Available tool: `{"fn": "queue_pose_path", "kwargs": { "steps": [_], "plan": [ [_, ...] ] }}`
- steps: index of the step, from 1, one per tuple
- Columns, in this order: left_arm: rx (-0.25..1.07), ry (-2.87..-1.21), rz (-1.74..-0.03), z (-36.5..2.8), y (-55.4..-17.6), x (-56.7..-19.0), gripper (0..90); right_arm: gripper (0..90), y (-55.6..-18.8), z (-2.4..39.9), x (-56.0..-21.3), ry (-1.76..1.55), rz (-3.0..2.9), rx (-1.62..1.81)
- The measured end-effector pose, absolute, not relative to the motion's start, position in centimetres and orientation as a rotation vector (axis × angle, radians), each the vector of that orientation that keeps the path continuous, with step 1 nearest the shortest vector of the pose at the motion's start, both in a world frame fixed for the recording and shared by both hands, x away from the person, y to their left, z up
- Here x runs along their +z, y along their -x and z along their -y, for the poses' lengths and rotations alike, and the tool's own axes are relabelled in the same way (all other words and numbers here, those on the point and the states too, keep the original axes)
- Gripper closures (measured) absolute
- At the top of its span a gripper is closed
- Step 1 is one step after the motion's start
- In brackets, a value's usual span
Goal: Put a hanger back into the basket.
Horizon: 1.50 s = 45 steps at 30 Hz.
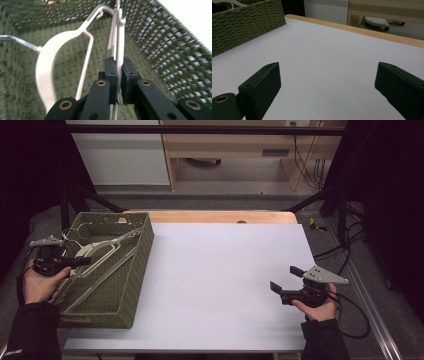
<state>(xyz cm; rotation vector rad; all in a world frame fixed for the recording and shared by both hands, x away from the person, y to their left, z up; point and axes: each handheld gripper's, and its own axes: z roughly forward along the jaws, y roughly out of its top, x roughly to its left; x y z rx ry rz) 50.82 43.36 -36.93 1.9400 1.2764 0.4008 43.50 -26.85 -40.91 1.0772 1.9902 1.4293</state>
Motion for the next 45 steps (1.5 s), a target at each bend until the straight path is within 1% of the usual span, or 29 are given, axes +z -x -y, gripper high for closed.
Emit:
{"fn": "queue_pose_path", "kwargs": {
  "steps": [7,12,15,16,18,20,22,24,25,27,28,30,31,33,37,39,42,45],
  "plan": [
    [0.443,-1.976,-1.376,-43.4,-51.2,-37.3,83.1,7.1,-43.5,26.9,-40.9,-1.081,-1.99,1.429],
    [0.43,-1.991,-1.425,-43.5,-51.4,-37.1,82.6,7.1,-43.5,26.9,-40.9,-1.081,-1.993,1.429],
    [0.457,-2.014,-1.451,-43.4,-51.6,-37.2,81.5,7.1,-43.5,26.8,-40.9,-1.079,-1.995,1.429],
    [0.48,-2.02,-1.486,-43.3,-51.6,-37.4,80.9,7.1,-43.5,26.8,-40.9,-1.079,-1.996,1.43],
    [0.508,-2.049,-1.517,-43.4,-51.6,-37.7,77.2,7.1,-43.5,26.8,-40.9,-1.077,-1.997,1.428],
    [0.494,-2.017,-1.527,-43.8,-51.4,-37.9,74.9,7.0,-43.5,26.8,-40.9,-1.078,-1.996,1.428],
    [0.509,-1.996,-1.546,-44.0,-51.1,-37.9,72.0,7.0,-43.5,26.8,-40.9,-1.079,-1.996,1.43],
    [0.547,-1.997,-1.567,-44.2,-50.9,-37.7,64.4,6.9,-43.5,26.8,-41.0,-1.079,-1.996,1.425],
    [0.551,-1.992,-1.567,-44.3,-50.7,-37.5,62.1,6.8,-43.5,26.8,-41.0,-1.079,-1.998,1.424],
    [0.585,-1.944,-1.558,-44.2,-50.2,-36.9,56.5,6.7,-43.5,26.8,-41.0,-1.074,-2.001,1.424],
    [0.602,-1.926,-1.541,-44.1,-50.0,-36.6,55.7,6.6,-43.5,26.8,-40.9,-1.08,-1.994,1.428],
    [0.624,-1.894,-1.491,-43.7,-49.4,-35.9,50.9,6.5,-43.5,26.9,-40.9,-1.073,-1.991,1.432],
    [0.641,-1.87,-1.465,-43.3,-49.1,-35.5,50.5,6.4,-43.5,26.9,-40.9,-1.08,-1.989,1.433],
    [0.667,-1.825,-1.392,-42.3,-48.3,-34.6,45.4,6.2,-43.4,27.0,-40.8,-1.075,-1.986,1.441],
    [0.678,-1.761,-1.246,-40.2,-46.7,-33.2,37.9,5.7,-43.4,27.1,-40.7,-1.072,-1.98,1.45],
    [0.652,-1.756,-1.154,-38.8,-45.7,-32.6,35.1,5.3,-43.3,27.1,-40.7,-1.068,-1.977,1.451],
    [0.647,-1.728,-1.05,-36.7,-44.4,-32.1,31.1,5.0,-43.3,27.1,-40.6,-1.06,-1.974,1.456],
    [0.636,-1.71,-0.975,-34.9,-43.5,-32.0,24.6,4.6,-43.2,27.1,-40.5,-1.05,-1.974,1.461]
  ]
}}
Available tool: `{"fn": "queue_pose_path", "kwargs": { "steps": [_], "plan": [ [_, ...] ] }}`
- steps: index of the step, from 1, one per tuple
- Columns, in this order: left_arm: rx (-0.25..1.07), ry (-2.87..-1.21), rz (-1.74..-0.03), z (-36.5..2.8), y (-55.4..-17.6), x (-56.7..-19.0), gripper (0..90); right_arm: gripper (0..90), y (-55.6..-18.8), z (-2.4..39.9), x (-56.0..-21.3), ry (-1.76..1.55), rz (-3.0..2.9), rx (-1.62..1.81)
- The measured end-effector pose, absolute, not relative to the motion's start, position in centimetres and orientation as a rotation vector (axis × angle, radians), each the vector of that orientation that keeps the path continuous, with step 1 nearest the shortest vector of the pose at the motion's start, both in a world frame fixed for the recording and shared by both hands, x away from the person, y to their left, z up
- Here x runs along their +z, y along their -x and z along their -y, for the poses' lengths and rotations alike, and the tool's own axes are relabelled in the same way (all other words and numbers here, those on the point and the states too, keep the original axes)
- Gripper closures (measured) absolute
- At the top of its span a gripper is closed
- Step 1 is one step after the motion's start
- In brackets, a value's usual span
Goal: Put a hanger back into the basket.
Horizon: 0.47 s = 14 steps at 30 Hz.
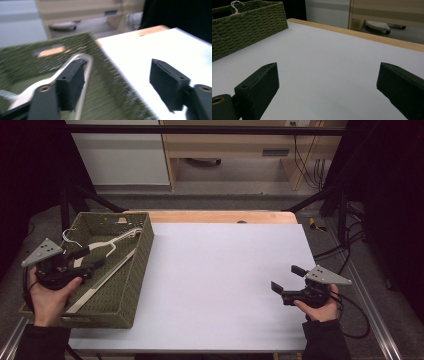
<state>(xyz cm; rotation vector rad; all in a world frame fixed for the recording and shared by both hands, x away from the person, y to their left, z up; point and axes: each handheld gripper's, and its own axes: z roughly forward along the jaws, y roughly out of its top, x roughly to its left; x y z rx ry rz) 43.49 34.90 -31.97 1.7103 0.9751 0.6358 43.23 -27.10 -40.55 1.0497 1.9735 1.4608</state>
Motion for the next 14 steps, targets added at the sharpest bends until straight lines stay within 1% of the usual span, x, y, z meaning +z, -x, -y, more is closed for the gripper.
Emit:
{"fn": "queue_pose_path", "kwargs": {
  "steps": [3,6,11,14],
  "plan": [
    [0.639,-1.7,-0.919,-32.9,-42.8,-32.1,15.3,4.4,-43.1,27.1,-40.5,-1.049,-1.973,1.467],
    [0.614,-1.693,-0.887,-31.1,-42.5,-32.6,9.7,4.2,-43.0,27.2,-40.3,-1.043,-1.966,1.473],
    [0.575,-1.667,-0.867,-29.0,-42.2,-33.8,8.7,3.8,-42.8,27.5,-40.2,-1.032,-1.955,1.482],
    [0.581,-1.681,-0.861,-28.3,-42.1,-34.7,8.7,3.6,-42.7,27.7,-40.1,-1.026,-1.947,1.49]
  ]
}}
